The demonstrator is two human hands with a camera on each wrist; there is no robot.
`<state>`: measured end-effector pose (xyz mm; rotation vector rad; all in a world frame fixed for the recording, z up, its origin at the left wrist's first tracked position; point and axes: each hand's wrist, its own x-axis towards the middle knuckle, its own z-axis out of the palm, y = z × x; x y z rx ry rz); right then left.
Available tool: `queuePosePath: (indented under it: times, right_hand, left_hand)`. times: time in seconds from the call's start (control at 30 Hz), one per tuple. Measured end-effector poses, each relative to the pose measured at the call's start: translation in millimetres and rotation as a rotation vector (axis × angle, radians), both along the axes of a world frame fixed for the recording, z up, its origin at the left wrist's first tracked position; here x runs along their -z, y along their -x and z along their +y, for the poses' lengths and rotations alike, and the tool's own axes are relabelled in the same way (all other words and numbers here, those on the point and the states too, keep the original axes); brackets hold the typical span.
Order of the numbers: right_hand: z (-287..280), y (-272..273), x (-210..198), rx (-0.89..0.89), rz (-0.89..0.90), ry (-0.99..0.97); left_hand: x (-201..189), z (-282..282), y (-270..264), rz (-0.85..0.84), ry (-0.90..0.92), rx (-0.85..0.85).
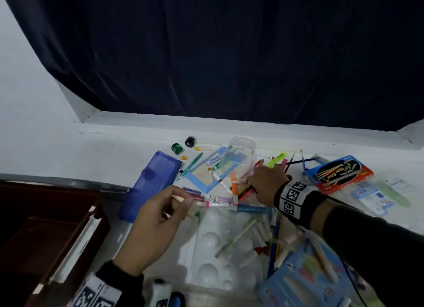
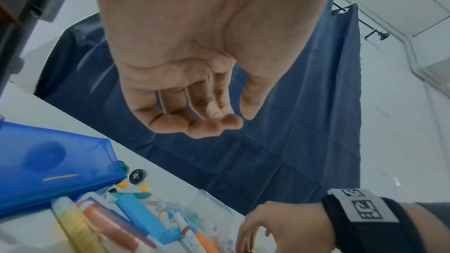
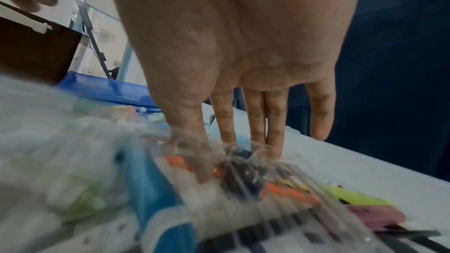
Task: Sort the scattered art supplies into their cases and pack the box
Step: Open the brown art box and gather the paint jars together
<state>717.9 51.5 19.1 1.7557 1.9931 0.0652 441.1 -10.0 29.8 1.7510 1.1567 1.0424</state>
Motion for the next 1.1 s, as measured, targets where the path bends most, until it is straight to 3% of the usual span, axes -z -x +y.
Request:
queuePosePath:
  times: [0.2,0.47,0.7,0.87,1.0,1.1]
  right_hand:
    - [10,-16,15,-0.037,0.204,-0.045]
    - [12,-14,12,-0.022,0.760,-0.324]
    - [10,-4,-16,0.128,1.335,-0.513]
    - [4,0,-16,0.204,1.469,-0.497]
    - [-2,0,-11,0.208,1.522,-0.463]
    - [-9,-1,-15,0.215,1.577,-0.463]
  left_hand:
    - [-5,73,-9,0.163,-0.048,-0.182]
    - [-2,185,-20,0.435,0.020,-0.318]
    - [27,268,-35,0.909,0.221,-0.230]
    - [44,287,-47,1.147,0.297,-0.135]
    - [50,282,-54,1.117,0.219,-0.215]
    - [39,271,-55,0.980,0.062,-0.283]
